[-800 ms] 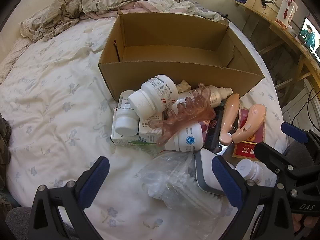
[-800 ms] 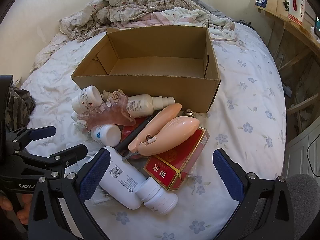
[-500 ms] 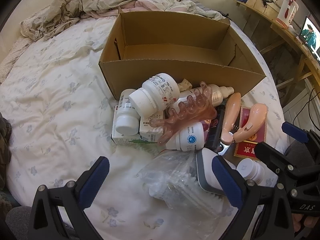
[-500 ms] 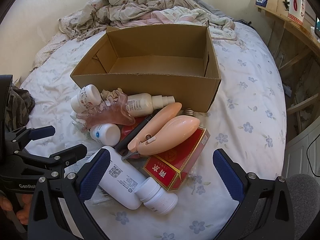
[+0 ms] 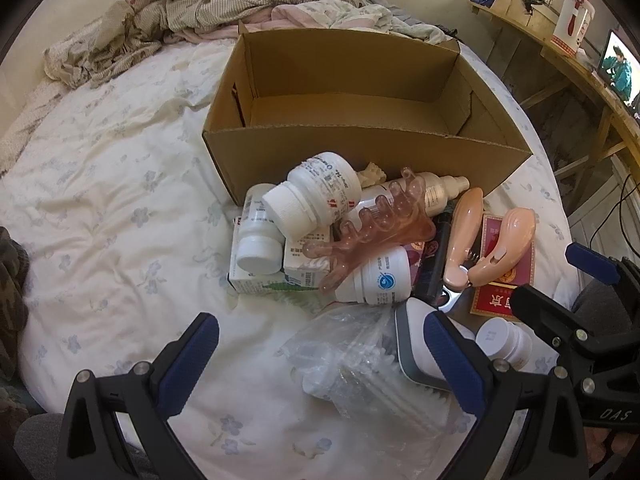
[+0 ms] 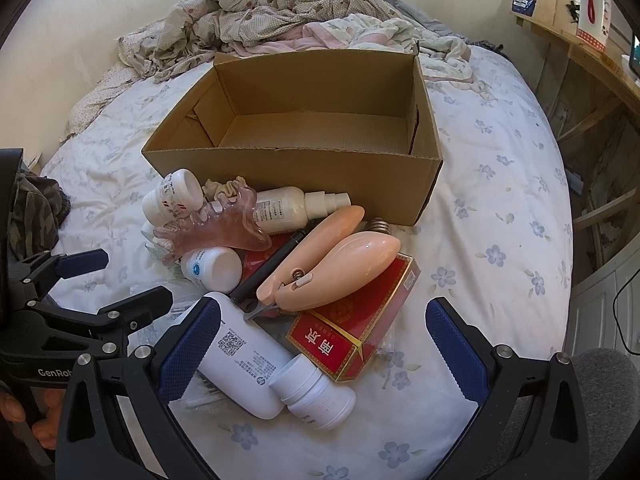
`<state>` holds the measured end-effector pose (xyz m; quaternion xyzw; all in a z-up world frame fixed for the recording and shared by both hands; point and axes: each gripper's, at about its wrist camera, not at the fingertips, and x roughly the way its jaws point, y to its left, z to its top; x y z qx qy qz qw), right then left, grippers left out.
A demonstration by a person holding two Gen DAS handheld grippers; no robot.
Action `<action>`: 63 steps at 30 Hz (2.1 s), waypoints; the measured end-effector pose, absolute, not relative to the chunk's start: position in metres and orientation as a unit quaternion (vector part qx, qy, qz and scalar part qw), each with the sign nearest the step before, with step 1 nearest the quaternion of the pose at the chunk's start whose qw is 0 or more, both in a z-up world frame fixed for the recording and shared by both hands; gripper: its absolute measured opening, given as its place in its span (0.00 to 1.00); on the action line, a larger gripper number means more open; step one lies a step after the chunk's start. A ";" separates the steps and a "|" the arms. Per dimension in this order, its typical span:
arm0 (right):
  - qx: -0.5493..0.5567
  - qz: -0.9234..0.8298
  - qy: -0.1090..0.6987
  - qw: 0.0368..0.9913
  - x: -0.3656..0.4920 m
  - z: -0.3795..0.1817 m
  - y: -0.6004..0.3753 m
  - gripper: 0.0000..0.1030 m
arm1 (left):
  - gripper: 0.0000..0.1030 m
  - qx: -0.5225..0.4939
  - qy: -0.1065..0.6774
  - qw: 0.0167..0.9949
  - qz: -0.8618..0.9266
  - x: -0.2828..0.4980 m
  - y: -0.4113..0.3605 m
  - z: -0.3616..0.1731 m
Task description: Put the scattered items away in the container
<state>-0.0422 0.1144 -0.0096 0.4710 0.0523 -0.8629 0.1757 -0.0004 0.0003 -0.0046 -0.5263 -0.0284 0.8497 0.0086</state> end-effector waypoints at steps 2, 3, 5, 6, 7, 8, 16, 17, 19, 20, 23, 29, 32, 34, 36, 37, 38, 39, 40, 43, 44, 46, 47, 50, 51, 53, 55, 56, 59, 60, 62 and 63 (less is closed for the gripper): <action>0.471 -0.862 0.055 0.179 -0.042 -0.009 0.113 1.00 | 0.99 -0.528 -0.027 0.007 0.849 -0.001 0.000 -0.006; 0.471 -0.862 0.057 0.179 -0.041 -0.009 0.112 1.00 | 0.99 -0.530 -0.025 0.004 0.848 -0.001 0.001 -0.007; 0.476 -0.859 0.056 0.181 -0.041 -0.012 0.111 1.00 | 0.99 -0.533 -0.026 0.001 0.846 -0.002 0.001 -0.007; 0.478 -0.858 0.054 0.183 -0.041 -0.013 0.111 1.00 | 0.99 -0.534 -0.026 0.001 0.845 -0.003 0.001 -0.007; 0.479 -0.857 0.053 0.184 -0.041 -0.013 0.111 1.00 | 0.99 -0.533 -0.026 0.001 0.846 -0.003 0.001 -0.007; 0.478 -0.857 0.054 0.186 -0.042 -0.012 0.111 1.00 | 0.99 -0.531 -0.027 0.003 0.847 -0.003 0.001 -0.005; 0.531 -0.826 -0.016 0.190 -0.055 -0.006 0.135 1.00 | 0.99 -0.471 -0.075 0.003 0.879 0.010 -0.019 0.024; 0.541 -0.820 -0.042 0.185 -0.059 -0.004 0.145 1.00 | 0.99 -0.466 -0.082 0.002 0.881 0.010 -0.022 0.026; 0.565 -0.803 -0.087 0.169 -0.064 -0.006 0.162 1.00 | 0.99 -0.462 -0.105 0.006 0.881 0.010 -0.030 0.029; 0.581 -0.790 -0.108 0.160 -0.067 -0.009 0.170 0.99 | 0.99 -0.469 -0.112 0.009 0.876 0.008 -0.032 0.027; 0.607 -0.774 -0.102 0.150 -0.070 -0.012 0.175 0.88 | 0.93 -0.495 -0.128 0.023 0.859 0.002 -0.036 0.017; 0.646 -0.743 -0.025 0.171 -0.060 -0.026 0.146 0.87 | 0.93 -0.511 -0.154 0.018 0.845 0.003 -0.044 0.009; 0.686 -0.709 -0.081 0.141 -0.052 -0.053 0.147 0.85 | 0.93 -0.515 -0.164 0.015 0.841 0.002 -0.048 0.007; 0.685 -0.709 -0.102 0.130 -0.048 -0.061 0.145 0.85 | 0.93 -0.515 -0.170 0.018 0.840 0.002 -0.049 0.007; 0.684 -0.706 -0.129 0.127 -0.047 -0.070 0.144 0.85 | 0.93 -0.515 -0.169 0.020 0.840 0.001 -0.048 0.007; 0.685 -0.705 -0.140 0.119 -0.047 -0.075 0.145 0.82 | 0.93 -0.515 -0.164 0.020 0.841 0.002 -0.047 0.007; 0.682 -0.707 -0.147 0.115 -0.047 -0.077 0.147 0.64 | 0.93 -0.515 -0.161 0.023 0.842 0.002 -0.045 0.007; 0.678 -0.710 -0.151 0.115 -0.047 -0.078 0.148 0.60 | 0.93 -0.515 -0.161 0.025 0.842 0.003 -0.045 0.007; 0.675 -0.712 -0.154 0.117 -0.046 -0.076 0.150 0.60 | 0.93 -0.516 -0.162 0.028 0.841 0.003 -0.045 0.007; 0.657 -0.725 -0.162 0.127 -0.041 -0.061 0.155 0.60 | 0.93 -0.521 -0.173 0.046 0.835 0.004 -0.044 0.004; 0.653 -0.728 -0.165 0.132 -0.039 -0.055 0.157 0.60 | 0.93 -0.522 -0.176 0.058 0.832 0.004 -0.042 0.004; 0.643 -0.733 -0.165 0.150 -0.036 -0.040 0.159 0.60 | 0.92 -0.526 -0.176 0.080 0.828 0.003 -0.036 0.003; 0.631 -0.743 -0.154 0.163 -0.036 -0.028 0.160 0.60 | 0.92 -0.527 -0.172 0.083 0.828 0.004 -0.033 0.002; 0.591 -0.769 -0.146 0.194 -0.037 0.000 0.166 0.60 | 0.92 -0.533 -0.152 0.073 0.829 0.005 -0.026 -0.001; 0.573 -0.782 -0.139 0.202 -0.038 0.006 0.171 0.60 | 0.92 -0.534 -0.150 0.069 0.829 0.005 -0.026 -0.002; 0.544 -0.807 -0.123 0.196 -0.047 0.021 0.179 0.60 | 0.92 -0.532 -0.153 0.063 0.830 0.005 -0.027 -0.002; 0.520 -0.824 -0.121 0.193 -0.052 0.031 0.185 0.60 | 0.92 -0.526 -0.152 0.050 0.835 0.006 -0.029 0.000; 0.503 -0.833 -0.126 0.193 -0.055 0.035 0.188 0.60 | 0.92 -0.525 -0.150 0.041 0.836 0.006 -0.031 0.001; 0.481 -0.836 -0.172 0.200 -0.066 0.028 0.202 0.60 | 0.92 -0.536 -0.155 0.028 0.829 0.003 -0.036 -0.002; 0.482 -0.835 -0.177 0.200 -0.068 0.021 0.198 0.60 | 0.92 -0.538 -0.155 0.024 0.828 0.001 -0.037 -0.001; 0.480 -0.831 -0.181 0.214 -0.069 0.025 0.197 0.60 | 0.92 -0.537 -0.157 0.014 0.829 -0.004 -0.041 0.002; 0.476 -0.832 -0.181 0.220 -0.065 0.026 0.196 0.60 | 0.92 -0.537 -0.157 0.006 0.829 -0.008 -0.043 0.004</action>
